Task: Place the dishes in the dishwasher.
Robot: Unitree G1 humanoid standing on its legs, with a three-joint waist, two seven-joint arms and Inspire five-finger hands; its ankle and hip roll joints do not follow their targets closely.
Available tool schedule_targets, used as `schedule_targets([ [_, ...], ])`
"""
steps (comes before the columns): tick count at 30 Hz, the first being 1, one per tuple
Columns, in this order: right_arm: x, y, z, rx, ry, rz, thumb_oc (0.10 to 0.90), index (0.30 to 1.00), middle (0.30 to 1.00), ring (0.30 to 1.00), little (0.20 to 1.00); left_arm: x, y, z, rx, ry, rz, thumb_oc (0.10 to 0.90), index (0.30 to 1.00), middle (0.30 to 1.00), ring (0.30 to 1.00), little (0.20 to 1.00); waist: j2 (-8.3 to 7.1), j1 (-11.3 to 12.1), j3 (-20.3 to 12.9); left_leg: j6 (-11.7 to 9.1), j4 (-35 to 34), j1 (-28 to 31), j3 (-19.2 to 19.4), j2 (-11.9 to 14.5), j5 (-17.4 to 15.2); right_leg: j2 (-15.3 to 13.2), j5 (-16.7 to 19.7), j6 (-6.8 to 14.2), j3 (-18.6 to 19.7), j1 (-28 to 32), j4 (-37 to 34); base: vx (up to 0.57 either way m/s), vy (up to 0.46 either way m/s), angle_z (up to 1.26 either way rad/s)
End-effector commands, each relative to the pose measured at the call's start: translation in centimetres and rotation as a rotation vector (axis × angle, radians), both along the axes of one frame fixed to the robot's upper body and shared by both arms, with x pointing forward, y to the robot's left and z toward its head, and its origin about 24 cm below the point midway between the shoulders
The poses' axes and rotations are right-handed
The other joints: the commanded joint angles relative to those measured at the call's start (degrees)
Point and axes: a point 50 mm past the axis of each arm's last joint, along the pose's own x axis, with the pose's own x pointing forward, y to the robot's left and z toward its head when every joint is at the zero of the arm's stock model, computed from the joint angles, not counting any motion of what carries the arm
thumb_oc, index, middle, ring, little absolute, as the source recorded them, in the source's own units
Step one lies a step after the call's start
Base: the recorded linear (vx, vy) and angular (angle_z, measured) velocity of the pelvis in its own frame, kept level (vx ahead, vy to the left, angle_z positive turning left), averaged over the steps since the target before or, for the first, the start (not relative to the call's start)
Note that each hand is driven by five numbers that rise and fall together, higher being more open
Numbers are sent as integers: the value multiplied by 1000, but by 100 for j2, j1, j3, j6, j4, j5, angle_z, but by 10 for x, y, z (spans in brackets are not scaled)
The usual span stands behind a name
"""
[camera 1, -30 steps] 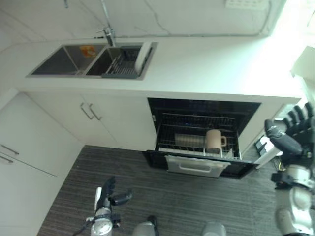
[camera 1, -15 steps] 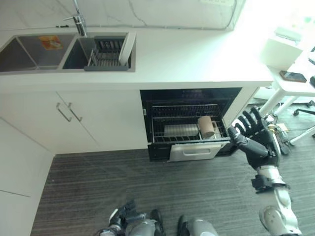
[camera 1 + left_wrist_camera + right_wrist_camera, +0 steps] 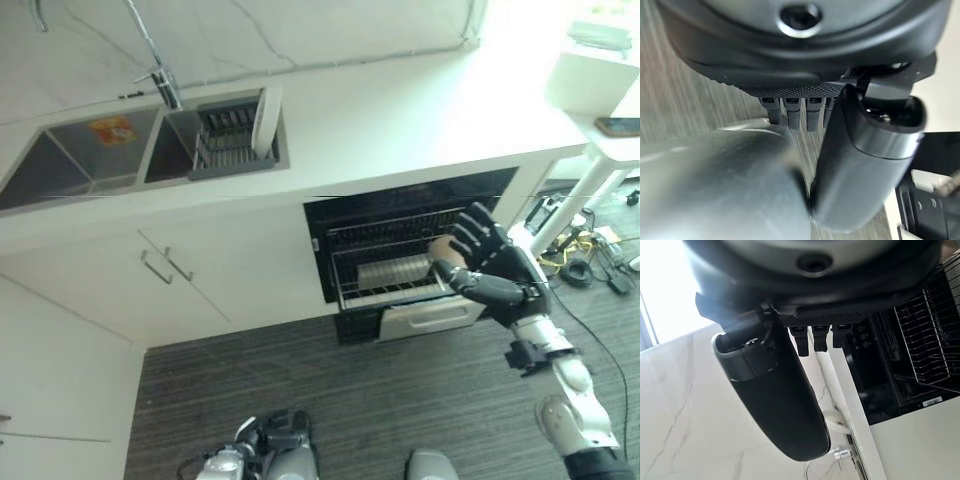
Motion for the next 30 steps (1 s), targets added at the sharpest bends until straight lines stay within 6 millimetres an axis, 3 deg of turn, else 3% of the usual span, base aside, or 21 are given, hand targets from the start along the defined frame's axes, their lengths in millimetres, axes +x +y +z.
schedule_targets([
  [1, 10, 12, 56, 6, -278, 61, 800, 900, 900, 900, 900, -46, -16, -17, -25, 180, -133, 800, 900, 900, 900, 900, 47, 11, -245, 114, 226, 348, -317, -69, -998, 481, 136, 37, -885, 139, -394, 83, 259, -34],
  [4, 11, 16, 54, 5, -289, 61, 800, 900, 900, 900, 900, -51, -19, -19, -7, 208, -166, 800, 900, 900, 900, 900, 23, 67, -299, 270, 226, 363, -277, -152, -1084, 458, 180, 92, -941, 191, -394, 38, 148, -22],
  [7, 11, 25, 58, -22, -313, 62, 800, 900, 900, 900, 900, -52, -13, -20, 22, 234, -174, 800, 900, 900, 900, 900, 37, 1, -259, 551, 226, 401, -448, -230, -1235, 662, 890, 258, -877, 231, -382, 60, 91, -1],
  [8, 10, 26, 58, -26, -313, 66, 800, 900, 900, 900, 900, -51, -12, -19, 23, 236, -164, 800, 900, 900, 900, 900, 26, -7, -238, 575, 226, 419, -447, -235, -1251, 702, 918, 263, -888, 170, -345, 50, -14, -2],
  [9, 10, 27, 59, -26, -312, 73, 800, 900, 900, 900, 900, -51, -10, -19, 26, 237, -154, 800, 900, 900, 900, 900, -6, 2, -216, 564, 226, 438, -412, -237, -1249, 713, 870, 244, -937, 115, -394, 19, -147, -2],
  [10, 11, 27, 60, -15, -315, 87, 800, 900, 900, 900, 900, -48, -8, -18, 27, 230, -143, 800, 900, 900, 900, 900, -173, 50, -166, 508, 226, 491, -278, -312, -1268, 549, 701, 230, -1035, -222, -394, 22, -170, -11],
  [14, 15, 20, 61, 15, -316, 82, 800, 900, 900, 900, 900, -48, -6, -17, 37, 186, -122, 800, 900, 900, 900, 900, -262, 57, -152, 473, 226, 598, -193, -319, -1348, 478, 632, 229, -868, -438, -394, 67, -156, -38],
  [19, 16, 20, 58, 22, -296, 86, 800, 900, 900, 900, 900, -54, -15, -18, 13, 170, -134, 800, 900, 900, 900, 900, -223, 120, -265, 365, 226, 630, 33, -250, -1340, 401, 413, 183, -938, -349, -394, 88, -29, 7],
  [30, 13, 24, 56, -8, -286, 94, 800, 900, 900, 900, 900, -62, -19, -21, -15, 185, -85, 800, 900, 900, 900, 900, -167, 113, -364, 302, 226, 681, -50, -288, -1376, 440, 284, 106, -843, -290, -394, 50, -9, -1],
])
